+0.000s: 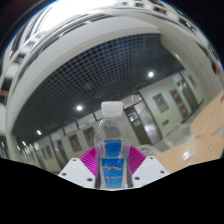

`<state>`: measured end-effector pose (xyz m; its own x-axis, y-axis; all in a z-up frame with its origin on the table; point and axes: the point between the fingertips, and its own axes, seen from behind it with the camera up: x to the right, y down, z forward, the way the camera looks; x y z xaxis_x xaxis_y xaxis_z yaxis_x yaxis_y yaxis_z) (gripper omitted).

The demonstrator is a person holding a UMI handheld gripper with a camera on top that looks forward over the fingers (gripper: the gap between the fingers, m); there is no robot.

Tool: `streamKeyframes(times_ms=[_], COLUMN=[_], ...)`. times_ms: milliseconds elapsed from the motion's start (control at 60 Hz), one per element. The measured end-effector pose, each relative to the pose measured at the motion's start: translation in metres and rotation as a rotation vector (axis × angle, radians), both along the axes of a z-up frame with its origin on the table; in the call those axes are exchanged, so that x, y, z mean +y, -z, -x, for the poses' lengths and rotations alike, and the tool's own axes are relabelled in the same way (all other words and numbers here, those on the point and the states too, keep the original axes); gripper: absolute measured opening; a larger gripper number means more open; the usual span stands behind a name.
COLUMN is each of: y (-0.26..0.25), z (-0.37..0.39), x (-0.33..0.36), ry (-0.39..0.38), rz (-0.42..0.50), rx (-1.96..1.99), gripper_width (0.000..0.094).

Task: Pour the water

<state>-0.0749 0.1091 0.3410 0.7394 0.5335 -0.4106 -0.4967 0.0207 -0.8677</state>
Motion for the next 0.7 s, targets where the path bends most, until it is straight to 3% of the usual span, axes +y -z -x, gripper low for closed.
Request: streamKeyframes(times_ms=[100,183,217,233,267,367,633,700], y=[0.041,0.12,0.157,0.171,0.195,0.249,0.249,0.25], z=[-0.066,-0.105,-0.117,-0.144,-0.121,-0.135,-0.109,-0.11], x=[0.043,0.079,0.09,0.064,0.111,0.126,0.14,0.141], ry=[0.174,0.235,0.232,0.209,0.206,0.161,0.109,0.102], rz=[-0.052,0.013,0.079,0.094,0.142,0.23,0.226,0.239], rx=[-0.299,-0.511,-0.568,-0.593,-0.61,-0.612,-0.603,-0.6], gripper_width=[0.0355,0.0354,0.0354,0.0353,0.0354,0.0357,0.0359,0.0429])
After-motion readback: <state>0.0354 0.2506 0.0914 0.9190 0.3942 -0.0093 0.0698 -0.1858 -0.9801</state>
